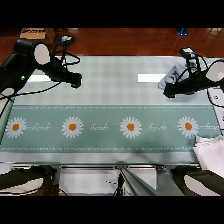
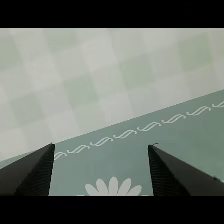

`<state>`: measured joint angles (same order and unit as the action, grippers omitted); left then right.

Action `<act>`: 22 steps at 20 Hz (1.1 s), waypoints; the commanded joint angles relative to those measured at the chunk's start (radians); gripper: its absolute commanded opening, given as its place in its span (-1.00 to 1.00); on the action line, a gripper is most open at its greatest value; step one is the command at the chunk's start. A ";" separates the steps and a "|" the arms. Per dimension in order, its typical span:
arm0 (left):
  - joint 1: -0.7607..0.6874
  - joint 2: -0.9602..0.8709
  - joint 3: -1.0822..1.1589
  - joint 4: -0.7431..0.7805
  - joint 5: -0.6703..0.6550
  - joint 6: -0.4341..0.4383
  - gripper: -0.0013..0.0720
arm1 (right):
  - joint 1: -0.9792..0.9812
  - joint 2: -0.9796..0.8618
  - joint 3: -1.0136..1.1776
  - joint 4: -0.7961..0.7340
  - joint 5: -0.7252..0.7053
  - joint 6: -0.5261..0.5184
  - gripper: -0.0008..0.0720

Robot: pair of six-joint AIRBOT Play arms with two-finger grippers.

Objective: Fold the shirts.

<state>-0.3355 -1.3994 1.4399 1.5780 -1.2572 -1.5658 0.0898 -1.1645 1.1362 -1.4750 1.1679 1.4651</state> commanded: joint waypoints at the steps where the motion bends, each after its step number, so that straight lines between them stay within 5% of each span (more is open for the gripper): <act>1: 0.000 0.000 0.000 0.000 0.000 0.000 1.00 | 0.000 0.001 0.001 0.000 0.000 0.000 0.67; 22: 0.000 0.000 0.000 0.000 0.000 0.000 1.00 | 0.000 0.000 0.001 0.011 -0.069 0.001 0.67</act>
<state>-0.3355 -1.3994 1.4399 1.5780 -1.2568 -1.5654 0.0898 -1.1645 1.1362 -1.4689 1.1275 1.4654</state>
